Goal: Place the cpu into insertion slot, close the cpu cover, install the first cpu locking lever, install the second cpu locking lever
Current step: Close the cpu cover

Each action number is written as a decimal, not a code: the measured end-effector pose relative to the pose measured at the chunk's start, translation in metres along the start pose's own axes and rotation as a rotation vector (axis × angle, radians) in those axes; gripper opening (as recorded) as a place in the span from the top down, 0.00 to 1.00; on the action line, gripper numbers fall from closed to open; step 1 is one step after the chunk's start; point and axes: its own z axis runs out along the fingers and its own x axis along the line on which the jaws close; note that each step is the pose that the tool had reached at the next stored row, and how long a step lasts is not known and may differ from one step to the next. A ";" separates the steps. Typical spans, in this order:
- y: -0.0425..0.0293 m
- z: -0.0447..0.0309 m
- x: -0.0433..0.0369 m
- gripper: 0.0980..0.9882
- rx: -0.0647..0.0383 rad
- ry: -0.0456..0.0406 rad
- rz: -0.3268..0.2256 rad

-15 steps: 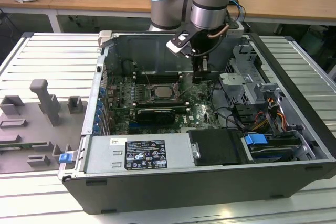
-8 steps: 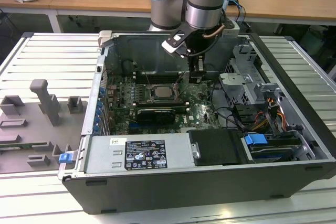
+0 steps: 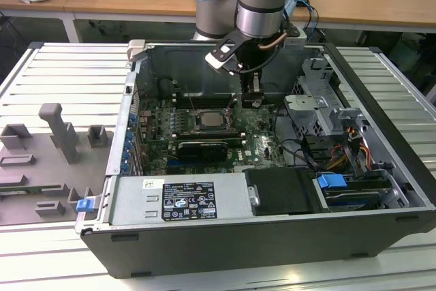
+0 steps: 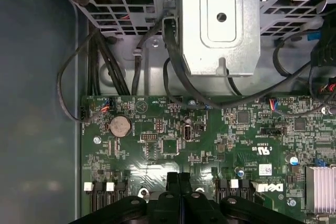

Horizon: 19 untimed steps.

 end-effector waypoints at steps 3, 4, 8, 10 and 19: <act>-0.0024 -0.0001 0.0000 0.99 0.000 0.0000 0.000; -0.0035 -0.0001 -0.0001 0.99 0.000 0.0000 0.000; -0.0063 -0.0002 -0.0001 0.99 0.000 0.0000 0.000; -0.0072 -0.0002 -0.0001 0.99 0.000 0.0000 0.000; -0.0121 -0.0004 -0.0002 0.99 0.000 0.0000 0.000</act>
